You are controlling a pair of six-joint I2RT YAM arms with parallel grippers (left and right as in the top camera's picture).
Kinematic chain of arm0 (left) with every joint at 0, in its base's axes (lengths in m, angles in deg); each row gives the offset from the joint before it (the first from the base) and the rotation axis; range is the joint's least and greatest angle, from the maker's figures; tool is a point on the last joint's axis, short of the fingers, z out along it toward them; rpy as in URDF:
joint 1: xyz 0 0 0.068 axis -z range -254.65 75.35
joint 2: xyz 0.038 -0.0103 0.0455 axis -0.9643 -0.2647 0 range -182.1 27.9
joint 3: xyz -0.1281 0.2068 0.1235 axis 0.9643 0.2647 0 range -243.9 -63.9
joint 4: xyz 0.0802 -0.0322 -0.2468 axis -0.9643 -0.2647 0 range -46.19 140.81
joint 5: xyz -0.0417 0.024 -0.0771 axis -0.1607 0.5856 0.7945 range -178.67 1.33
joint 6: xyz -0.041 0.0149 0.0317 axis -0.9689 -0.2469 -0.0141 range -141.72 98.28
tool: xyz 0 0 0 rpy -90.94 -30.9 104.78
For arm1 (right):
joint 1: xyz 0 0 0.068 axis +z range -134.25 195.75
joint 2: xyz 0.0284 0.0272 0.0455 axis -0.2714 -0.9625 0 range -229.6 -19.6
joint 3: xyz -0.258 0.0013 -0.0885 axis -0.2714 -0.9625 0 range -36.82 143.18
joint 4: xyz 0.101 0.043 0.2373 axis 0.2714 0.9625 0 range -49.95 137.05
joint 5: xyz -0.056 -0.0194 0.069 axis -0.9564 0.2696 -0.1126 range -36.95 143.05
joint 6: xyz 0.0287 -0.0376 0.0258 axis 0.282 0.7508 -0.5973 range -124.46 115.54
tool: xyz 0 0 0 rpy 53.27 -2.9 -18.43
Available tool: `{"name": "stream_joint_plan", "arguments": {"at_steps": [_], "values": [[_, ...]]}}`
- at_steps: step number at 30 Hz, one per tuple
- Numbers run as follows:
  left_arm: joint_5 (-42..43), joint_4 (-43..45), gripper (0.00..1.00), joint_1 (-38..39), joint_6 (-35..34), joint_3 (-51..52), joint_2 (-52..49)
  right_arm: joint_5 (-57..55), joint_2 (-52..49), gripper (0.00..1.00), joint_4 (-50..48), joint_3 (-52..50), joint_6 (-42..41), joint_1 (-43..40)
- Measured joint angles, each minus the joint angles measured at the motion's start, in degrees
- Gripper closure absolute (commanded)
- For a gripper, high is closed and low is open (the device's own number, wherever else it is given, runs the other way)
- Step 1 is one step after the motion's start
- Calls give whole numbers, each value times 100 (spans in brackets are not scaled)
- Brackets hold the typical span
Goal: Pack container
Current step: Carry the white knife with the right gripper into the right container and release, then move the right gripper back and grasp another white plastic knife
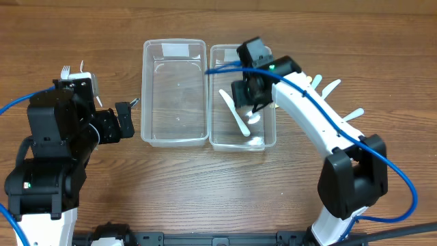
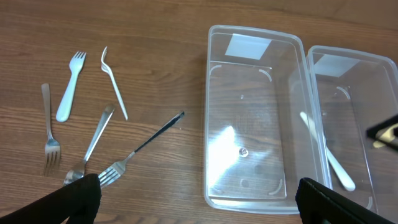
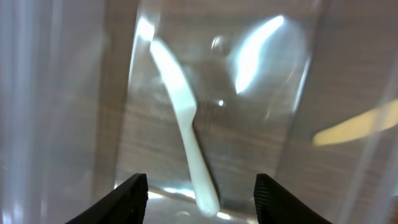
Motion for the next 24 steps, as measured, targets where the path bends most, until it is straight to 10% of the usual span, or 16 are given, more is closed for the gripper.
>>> {"name": "stream_joint_plan", "arguments": {"at_steps": [12,24], "values": [[0,0,0,0,0,0,0,-382,1674,11,1045,1014,-1932,-2629],[0,-2,0,0,0,0,0,74,658,9,1115,-22,-2218,-4398]]}}
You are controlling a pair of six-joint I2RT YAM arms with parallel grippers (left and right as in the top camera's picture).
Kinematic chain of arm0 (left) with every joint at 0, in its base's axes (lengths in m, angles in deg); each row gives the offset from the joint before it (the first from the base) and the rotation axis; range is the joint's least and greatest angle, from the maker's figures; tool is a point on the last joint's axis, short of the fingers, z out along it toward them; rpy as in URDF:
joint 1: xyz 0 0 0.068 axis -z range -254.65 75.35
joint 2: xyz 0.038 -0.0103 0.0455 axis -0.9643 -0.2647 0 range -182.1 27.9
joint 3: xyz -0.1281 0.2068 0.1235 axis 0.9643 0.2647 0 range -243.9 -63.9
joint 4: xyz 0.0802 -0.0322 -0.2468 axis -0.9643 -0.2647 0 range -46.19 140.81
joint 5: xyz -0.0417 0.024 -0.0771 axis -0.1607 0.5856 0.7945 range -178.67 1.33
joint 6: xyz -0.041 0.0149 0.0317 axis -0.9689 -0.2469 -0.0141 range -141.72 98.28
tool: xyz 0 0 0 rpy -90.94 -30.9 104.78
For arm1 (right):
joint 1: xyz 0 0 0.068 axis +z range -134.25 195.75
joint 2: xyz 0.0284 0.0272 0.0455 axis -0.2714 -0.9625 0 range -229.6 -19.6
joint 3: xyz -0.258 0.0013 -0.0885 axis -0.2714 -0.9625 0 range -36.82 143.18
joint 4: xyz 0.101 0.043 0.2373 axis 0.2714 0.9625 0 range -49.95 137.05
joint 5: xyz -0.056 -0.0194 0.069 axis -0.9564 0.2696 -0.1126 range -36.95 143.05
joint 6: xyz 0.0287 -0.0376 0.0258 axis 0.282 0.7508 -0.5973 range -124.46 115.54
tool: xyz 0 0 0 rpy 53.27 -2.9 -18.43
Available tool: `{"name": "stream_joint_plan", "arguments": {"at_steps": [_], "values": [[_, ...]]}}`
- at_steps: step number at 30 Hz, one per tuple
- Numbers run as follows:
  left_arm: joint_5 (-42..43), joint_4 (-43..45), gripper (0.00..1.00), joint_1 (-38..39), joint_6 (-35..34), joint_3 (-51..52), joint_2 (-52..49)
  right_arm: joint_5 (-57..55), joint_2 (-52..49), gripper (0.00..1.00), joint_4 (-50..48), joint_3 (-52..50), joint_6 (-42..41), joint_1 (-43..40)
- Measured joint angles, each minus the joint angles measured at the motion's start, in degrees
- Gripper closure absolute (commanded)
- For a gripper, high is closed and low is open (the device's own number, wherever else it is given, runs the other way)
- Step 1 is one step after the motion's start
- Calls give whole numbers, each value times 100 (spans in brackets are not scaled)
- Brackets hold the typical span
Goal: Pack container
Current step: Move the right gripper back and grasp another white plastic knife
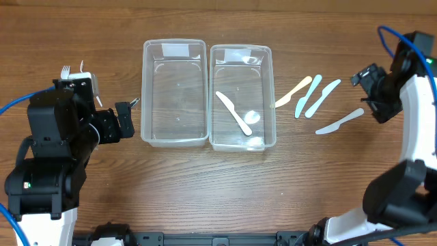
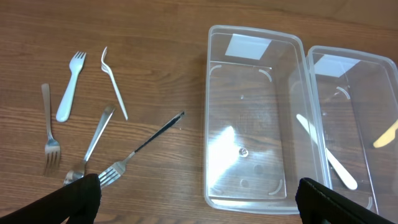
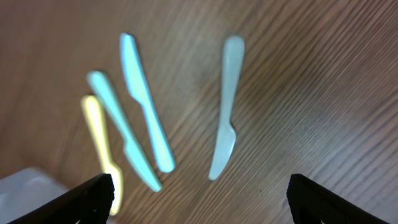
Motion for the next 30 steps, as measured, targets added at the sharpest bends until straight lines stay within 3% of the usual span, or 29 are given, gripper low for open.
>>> {"name": "stream_joint_plan", "arguments": {"at_steps": [16,30], "values": [[0,-2,0,0,0,0,0,142,-1134,9,-997,-979,-7,17],[0,-37,0,0,0,0,0,144,-1357,8,-1405,-1005,-7,17]]}}
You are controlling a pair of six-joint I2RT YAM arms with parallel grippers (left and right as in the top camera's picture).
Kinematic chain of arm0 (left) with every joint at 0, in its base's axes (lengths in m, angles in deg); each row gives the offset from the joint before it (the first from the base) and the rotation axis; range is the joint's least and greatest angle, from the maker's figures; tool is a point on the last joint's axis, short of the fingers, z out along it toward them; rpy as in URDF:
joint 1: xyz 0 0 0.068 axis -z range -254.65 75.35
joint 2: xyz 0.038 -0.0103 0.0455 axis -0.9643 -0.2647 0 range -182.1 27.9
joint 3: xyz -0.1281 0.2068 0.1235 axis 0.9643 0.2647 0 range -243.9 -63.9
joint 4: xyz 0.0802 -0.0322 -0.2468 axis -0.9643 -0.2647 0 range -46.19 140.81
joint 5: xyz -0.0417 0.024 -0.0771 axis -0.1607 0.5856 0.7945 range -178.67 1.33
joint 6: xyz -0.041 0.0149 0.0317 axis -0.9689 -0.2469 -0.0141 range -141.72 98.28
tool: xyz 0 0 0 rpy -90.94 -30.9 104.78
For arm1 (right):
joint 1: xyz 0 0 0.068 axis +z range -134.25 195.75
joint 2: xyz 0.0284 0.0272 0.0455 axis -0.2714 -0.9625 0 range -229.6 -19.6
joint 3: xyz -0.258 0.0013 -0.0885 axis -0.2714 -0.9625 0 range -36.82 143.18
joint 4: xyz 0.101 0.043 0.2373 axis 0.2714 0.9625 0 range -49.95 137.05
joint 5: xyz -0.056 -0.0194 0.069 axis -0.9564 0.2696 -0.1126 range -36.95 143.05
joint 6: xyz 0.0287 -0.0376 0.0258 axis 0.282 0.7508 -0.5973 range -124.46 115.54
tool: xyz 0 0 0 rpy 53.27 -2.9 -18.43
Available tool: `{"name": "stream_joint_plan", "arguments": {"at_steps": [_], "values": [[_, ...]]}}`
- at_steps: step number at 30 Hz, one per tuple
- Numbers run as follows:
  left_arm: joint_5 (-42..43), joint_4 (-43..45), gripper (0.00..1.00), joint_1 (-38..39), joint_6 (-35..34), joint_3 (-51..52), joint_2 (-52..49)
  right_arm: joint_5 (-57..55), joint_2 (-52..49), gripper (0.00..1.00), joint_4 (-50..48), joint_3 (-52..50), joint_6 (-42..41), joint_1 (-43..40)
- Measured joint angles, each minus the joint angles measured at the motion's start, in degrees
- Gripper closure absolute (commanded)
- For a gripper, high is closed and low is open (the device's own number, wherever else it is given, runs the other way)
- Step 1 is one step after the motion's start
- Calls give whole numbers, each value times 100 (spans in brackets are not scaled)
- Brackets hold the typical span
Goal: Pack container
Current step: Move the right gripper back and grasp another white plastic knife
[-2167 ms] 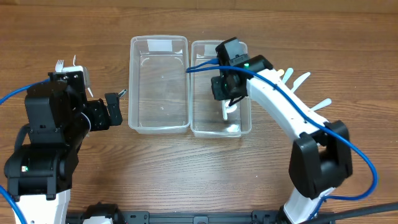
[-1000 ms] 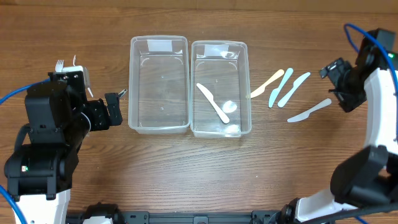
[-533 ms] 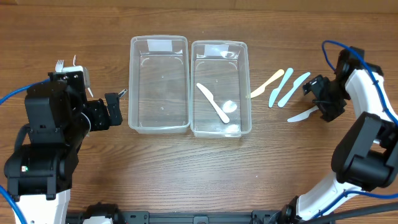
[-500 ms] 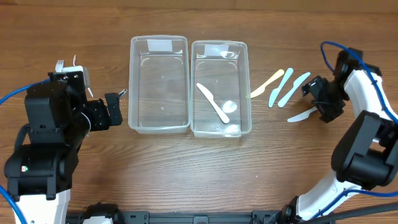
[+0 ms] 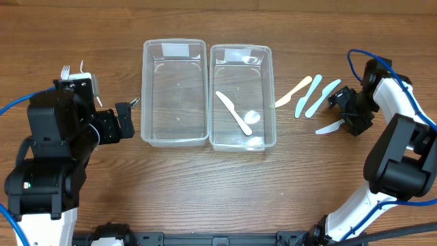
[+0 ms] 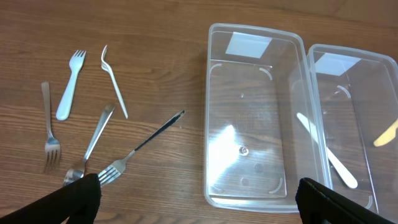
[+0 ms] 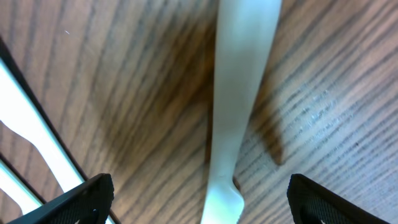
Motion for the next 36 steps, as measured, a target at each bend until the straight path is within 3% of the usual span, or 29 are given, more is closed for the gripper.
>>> {"name": "stream_joint_plan", "arguments": {"at_steps": [24,27,33,36], "values": [[0,-74,0,0,0,0,0,-216,-245,10,-46,24,2,11],[0,-74,0,0,0,-2,0,-232,-245,18,-37,24,2,11],[0,-87,0,0,0,0,0,-348,-262,52,22,24,-20,-2],[0,-90,0,0,0,0,0,-361,-262,60,42,24,11,-7]]}}
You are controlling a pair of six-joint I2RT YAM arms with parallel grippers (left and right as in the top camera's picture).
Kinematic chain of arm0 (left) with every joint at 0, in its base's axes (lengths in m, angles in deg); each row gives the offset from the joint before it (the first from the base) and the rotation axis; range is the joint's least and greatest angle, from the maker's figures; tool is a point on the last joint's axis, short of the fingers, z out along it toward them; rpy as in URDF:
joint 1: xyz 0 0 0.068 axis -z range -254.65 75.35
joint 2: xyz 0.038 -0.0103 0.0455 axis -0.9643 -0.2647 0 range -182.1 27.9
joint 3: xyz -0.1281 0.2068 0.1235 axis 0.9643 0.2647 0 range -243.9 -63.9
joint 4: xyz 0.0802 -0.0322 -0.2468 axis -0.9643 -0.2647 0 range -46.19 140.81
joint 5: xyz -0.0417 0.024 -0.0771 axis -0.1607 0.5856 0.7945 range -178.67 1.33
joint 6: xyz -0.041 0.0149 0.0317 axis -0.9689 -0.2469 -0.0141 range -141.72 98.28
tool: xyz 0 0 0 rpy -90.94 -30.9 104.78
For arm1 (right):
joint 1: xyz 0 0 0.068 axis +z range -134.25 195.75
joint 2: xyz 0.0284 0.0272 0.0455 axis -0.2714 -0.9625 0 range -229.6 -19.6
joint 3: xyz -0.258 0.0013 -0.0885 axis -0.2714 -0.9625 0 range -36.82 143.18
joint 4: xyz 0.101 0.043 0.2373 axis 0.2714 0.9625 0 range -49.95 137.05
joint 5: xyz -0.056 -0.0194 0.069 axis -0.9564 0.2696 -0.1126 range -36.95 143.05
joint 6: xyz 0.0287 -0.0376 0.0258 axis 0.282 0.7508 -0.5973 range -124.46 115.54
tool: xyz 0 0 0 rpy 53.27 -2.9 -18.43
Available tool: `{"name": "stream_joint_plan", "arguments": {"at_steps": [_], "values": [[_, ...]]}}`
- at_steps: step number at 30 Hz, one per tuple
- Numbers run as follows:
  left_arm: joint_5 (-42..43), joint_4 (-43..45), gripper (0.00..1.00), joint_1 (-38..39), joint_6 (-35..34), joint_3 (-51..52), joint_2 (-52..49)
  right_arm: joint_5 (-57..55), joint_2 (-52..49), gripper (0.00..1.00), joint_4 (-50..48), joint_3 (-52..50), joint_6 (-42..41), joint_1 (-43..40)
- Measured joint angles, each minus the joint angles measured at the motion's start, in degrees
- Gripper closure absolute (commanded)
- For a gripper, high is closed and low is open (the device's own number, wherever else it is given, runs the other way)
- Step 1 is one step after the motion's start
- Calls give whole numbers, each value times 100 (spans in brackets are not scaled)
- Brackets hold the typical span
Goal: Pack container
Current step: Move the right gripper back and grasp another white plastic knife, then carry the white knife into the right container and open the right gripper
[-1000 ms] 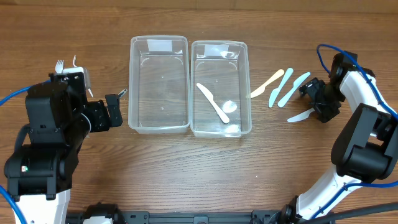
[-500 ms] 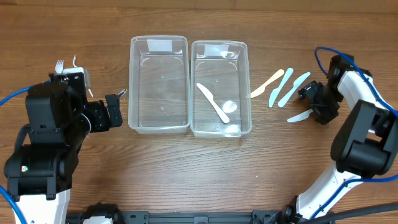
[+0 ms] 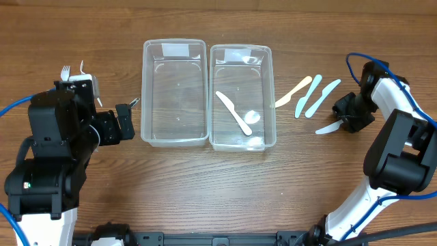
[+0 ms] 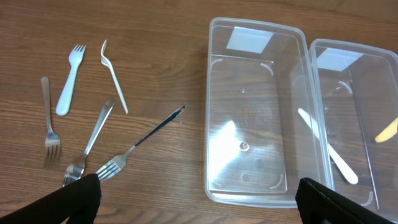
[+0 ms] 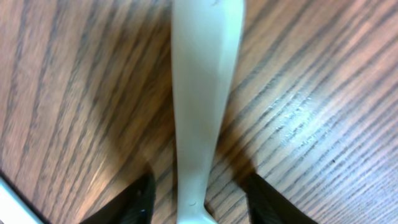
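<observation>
Two clear plastic containers stand side by side, the left one (image 3: pixel 174 44) empty and the right one (image 3: pixel 242 48) holding a white plastic knife (image 3: pixel 234 113). On the table at the right lies another white knife (image 3: pixel 330 127). My right gripper (image 3: pixel 349 113) is low over it. In the right wrist view its handle (image 5: pixel 199 93) runs between the two dark fingers of the gripper (image 5: pixel 198 199), a gap showing on each side. My left gripper (image 3: pixel 126 121) waits open left of the containers, its fingers (image 4: pixel 74 199) wide apart with nothing between them.
Two light blue knives (image 3: pixel 307 96) (image 3: pixel 321 98) and a yellowish one (image 3: pixel 292 92) lie between the right container and my right gripper. Left of the containers lie white plastic forks (image 4: pixel 67 84) (image 4: pixel 114 78) and metal forks (image 4: pixel 50 134) (image 4: pixel 146 140).
My right gripper has come lower over the white knife, and its fingers now stand much closer to the handle on both sides. The left wrist view has shifted only slightly.
My right gripper was open inside the right container over the white knife lying there. Then it was out at the far right above the knives on the table. It then sat low over the white knife with fingers wide, and now they flank the handle closely.
</observation>
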Motion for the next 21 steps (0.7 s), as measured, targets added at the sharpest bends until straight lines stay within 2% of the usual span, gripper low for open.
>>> {"name": "stream_joint_plan", "arguments": {"at_steps": [3,6,10,16,21], "values": [[0,0,0,0,0,0,0,0,-2,75,0,0,-4,0],[0,0,0,0,0,-2,0,-2,-2,78,0,0,-13,0],[-2,0,0,0,0,0,0,-2,-2,87,-2,0,-9,0],[0,0,0,0,0,0,0,2,-2,96,-11,0,-11,0],[0,0,0,0,0,0,0,2,-2,96,-11,0,-9,0]]}}
